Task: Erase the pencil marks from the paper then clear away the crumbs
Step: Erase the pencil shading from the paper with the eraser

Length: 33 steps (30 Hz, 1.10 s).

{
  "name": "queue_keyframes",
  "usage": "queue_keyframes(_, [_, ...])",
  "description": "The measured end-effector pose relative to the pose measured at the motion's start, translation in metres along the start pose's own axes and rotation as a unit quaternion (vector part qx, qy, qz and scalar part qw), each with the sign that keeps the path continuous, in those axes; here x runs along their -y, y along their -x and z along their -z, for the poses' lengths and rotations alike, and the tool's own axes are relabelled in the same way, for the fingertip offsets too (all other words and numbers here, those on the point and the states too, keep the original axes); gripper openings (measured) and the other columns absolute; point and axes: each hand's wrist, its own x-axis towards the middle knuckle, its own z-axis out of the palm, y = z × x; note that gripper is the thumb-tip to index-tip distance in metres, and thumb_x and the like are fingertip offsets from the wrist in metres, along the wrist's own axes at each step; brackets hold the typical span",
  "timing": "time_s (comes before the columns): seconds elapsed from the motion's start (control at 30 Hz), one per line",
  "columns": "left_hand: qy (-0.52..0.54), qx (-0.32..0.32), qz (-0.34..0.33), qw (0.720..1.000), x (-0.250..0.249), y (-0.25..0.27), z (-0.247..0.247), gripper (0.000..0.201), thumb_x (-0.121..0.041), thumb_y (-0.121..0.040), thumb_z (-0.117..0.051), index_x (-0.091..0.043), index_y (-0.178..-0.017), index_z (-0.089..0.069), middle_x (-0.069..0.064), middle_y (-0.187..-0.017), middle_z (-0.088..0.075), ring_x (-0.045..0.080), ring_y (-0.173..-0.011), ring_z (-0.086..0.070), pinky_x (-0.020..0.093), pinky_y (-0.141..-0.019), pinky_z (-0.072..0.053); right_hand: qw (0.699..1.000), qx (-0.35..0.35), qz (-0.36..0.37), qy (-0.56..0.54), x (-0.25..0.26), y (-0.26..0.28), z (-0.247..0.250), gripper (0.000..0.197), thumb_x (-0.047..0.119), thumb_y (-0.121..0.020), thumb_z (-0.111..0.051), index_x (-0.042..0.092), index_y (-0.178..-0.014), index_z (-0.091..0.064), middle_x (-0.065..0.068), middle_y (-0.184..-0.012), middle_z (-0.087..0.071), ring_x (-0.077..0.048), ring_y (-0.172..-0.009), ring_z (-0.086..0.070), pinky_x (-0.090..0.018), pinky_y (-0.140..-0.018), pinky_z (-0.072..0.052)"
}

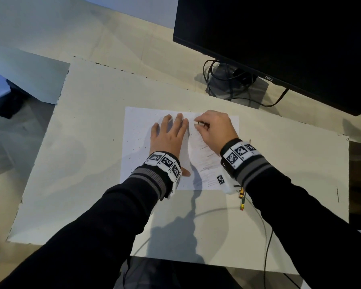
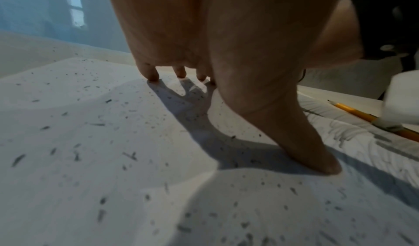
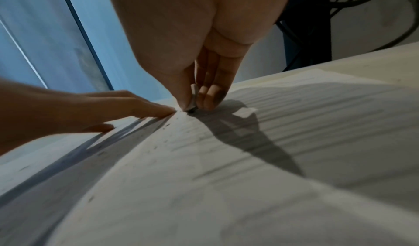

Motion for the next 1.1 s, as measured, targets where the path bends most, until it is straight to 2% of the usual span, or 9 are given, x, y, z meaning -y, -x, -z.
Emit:
queue_keyframes(0.17, [-0.006,-0.004,-0.002,1.0,0.0,-0.001,-0.001,0.154,-0.085,-0.051,-0.07,-0.015,-0.153,0.02,0.003,-0.162,0.019,0.033,-0.149,0.007,0.052,-0.12,-0.013,0.998,0.051,0.039,-0.007,0.009,0.029,-0.002,0.015,0.014,-0.089,-0.067,0.012,-0.102,-0.075,-0.001,-0.095,-0.069,-0.018,-0.086,-0.063,-0.037,-0.082,-0.054])
queue_keyframes(0.37, [-0.01,0.0,0.002,1.0,-0.001,0.0,0.002,0.153,-0.084,-0.052,-0.071,-0.014,-0.153,0.02,0.004,-0.162,0.018,0.034,-0.149,0.006,0.052,-0.12,-0.013,1.0,0.002,0.008,-0.001,0.003,-0.006,-0.001,0.015,0.017,-0.09,-0.066,0.014,-0.1,-0.075,-0.001,-0.095,-0.07,-0.016,-0.085,-0.063,-0.036,-0.083,-0.054])
queue_keyframes(0.53, [-0.009,0.0,0.007,1.0,-0.002,-0.001,0.001,0.153,-0.082,-0.051,-0.074,-0.017,-0.153,0.021,0.003,-0.162,0.018,0.034,-0.149,0.006,0.052,-0.119,-0.014,0.997,0.063,0.045,-0.014,0.003,0.023,0.003,0.016,0.015,-0.09,-0.067,0.012,-0.103,-0.075,0.0,-0.095,-0.07,-0.015,-0.086,-0.062,-0.032,-0.084,-0.053])
queue_keyframes(0.73, [-0.011,0.006,0.007,1.0,-0.005,-0.003,0.004,0.153,-0.079,-0.049,-0.078,-0.019,-0.152,0.02,0.007,-0.161,0.015,0.038,-0.148,0.005,0.056,-0.118,-0.016,1.0,-0.019,-0.012,-0.002,-0.007,-0.018,0.004,0.013,0.017,-0.09,-0.065,0.015,-0.098,-0.075,-0.001,-0.093,-0.068,-0.017,-0.084,-0.061,-0.037,-0.083,-0.053])
queue_keyframes(0.9, [-0.004,0.007,0.004,1.0,-0.005,-0.004,0.004,0.155,-0.077,-0.049,-0.079,-0.019,-0.153,0.02,0.006,-0.162,0.015,0.037,-0.148,0.005,0.056,-0.118,-0.015,0.998,0.045,0.047,0.0,-0.001,0.014,0.004,0.015,0.014,-0.089,-0.067,0.011,-0.102,-0.074,-0.001,-0.095,-0.068,-0.017,-0.086,-0.062,-0.034,-0.082,-0.053])
queue_keyframes(1.1, [0.001,0.004,0.005,1.0,-0.004,-0.002,0.003,0.153,-0.078,-0.049,-0.079,-0.02,-0.154,0.018,0.006,-0.162,0.015,0.037,-0.149,0.006,0.055,-0.119,-0.013,1.0,-0.008,-0.016,0.004,-0.005,-0.022,0.005,0.015,0.018,-0.091,-0.064,0.013,-0.101,-0.075,-0.002,-0.097,-0.068,-0.018,-0.088,-0.062,-0.036,-0.085,-0.053])
